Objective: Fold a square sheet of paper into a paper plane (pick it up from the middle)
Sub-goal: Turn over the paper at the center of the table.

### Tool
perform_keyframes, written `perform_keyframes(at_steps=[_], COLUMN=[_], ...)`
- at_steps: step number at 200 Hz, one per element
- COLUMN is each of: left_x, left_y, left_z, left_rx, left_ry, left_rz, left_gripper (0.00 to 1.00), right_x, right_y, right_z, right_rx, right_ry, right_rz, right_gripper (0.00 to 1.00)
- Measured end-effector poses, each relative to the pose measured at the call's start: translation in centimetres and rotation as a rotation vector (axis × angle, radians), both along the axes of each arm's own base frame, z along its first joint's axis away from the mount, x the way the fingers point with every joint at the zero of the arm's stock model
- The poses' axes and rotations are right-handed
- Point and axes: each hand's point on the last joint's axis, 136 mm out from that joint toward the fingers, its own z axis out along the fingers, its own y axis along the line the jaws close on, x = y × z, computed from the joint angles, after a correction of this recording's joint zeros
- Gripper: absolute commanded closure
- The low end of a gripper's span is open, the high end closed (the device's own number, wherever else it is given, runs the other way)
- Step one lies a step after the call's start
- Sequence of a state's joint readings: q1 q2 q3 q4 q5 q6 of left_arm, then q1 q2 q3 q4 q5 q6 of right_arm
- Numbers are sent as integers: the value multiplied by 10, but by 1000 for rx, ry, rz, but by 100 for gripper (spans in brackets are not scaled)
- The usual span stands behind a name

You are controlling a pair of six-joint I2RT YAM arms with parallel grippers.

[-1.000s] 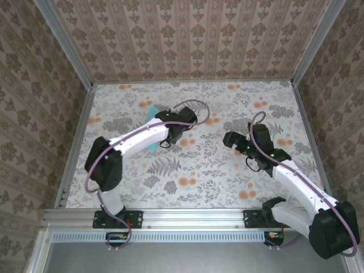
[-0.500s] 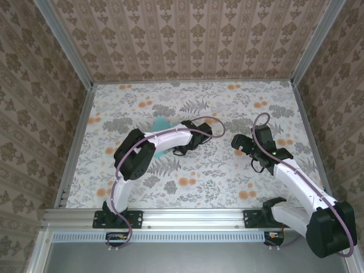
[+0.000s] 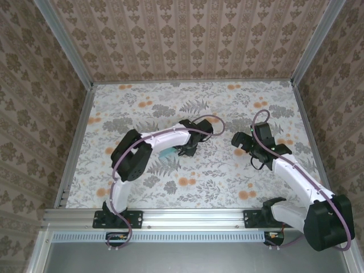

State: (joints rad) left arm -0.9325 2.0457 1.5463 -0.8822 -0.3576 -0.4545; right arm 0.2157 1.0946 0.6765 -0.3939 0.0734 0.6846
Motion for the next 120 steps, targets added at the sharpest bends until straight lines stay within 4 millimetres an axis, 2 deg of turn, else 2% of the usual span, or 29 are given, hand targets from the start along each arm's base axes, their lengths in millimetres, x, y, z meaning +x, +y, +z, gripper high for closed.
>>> perform_keyframes(at_steps=[19,34,48,61,74,90,103,120], left_x=[-6,-6,-1,8,19,29,33,32], left_y=[-22,-29,-24,-7,16,52,82,118], left_z=[35,69,96,111,113,100,82,59], left_rx=[-214,-389,-514,-604,-657,-693,-708,-740], left_ry=[17,13,-7,-27,-37,-23,3,47], left_rz=[-21,-28,-18,18,77,187,294,434], left_gripper=[43,33,28,26,26,27,30,31], right_x=[2,2,4,9,17,28,35,43], right_y=[4,9,16,26,40,63,93,145], right_z=[4,6,6,5,4,4,4,3], right_rx=[16,42,71,107,137,165,174,179], right_ry=[-6,-8,-5,4,16,24,32,47], right_rz=[12,32,60,93,134,191,266,382], right_gripper=[0,0,2,7,11,14,17,19])
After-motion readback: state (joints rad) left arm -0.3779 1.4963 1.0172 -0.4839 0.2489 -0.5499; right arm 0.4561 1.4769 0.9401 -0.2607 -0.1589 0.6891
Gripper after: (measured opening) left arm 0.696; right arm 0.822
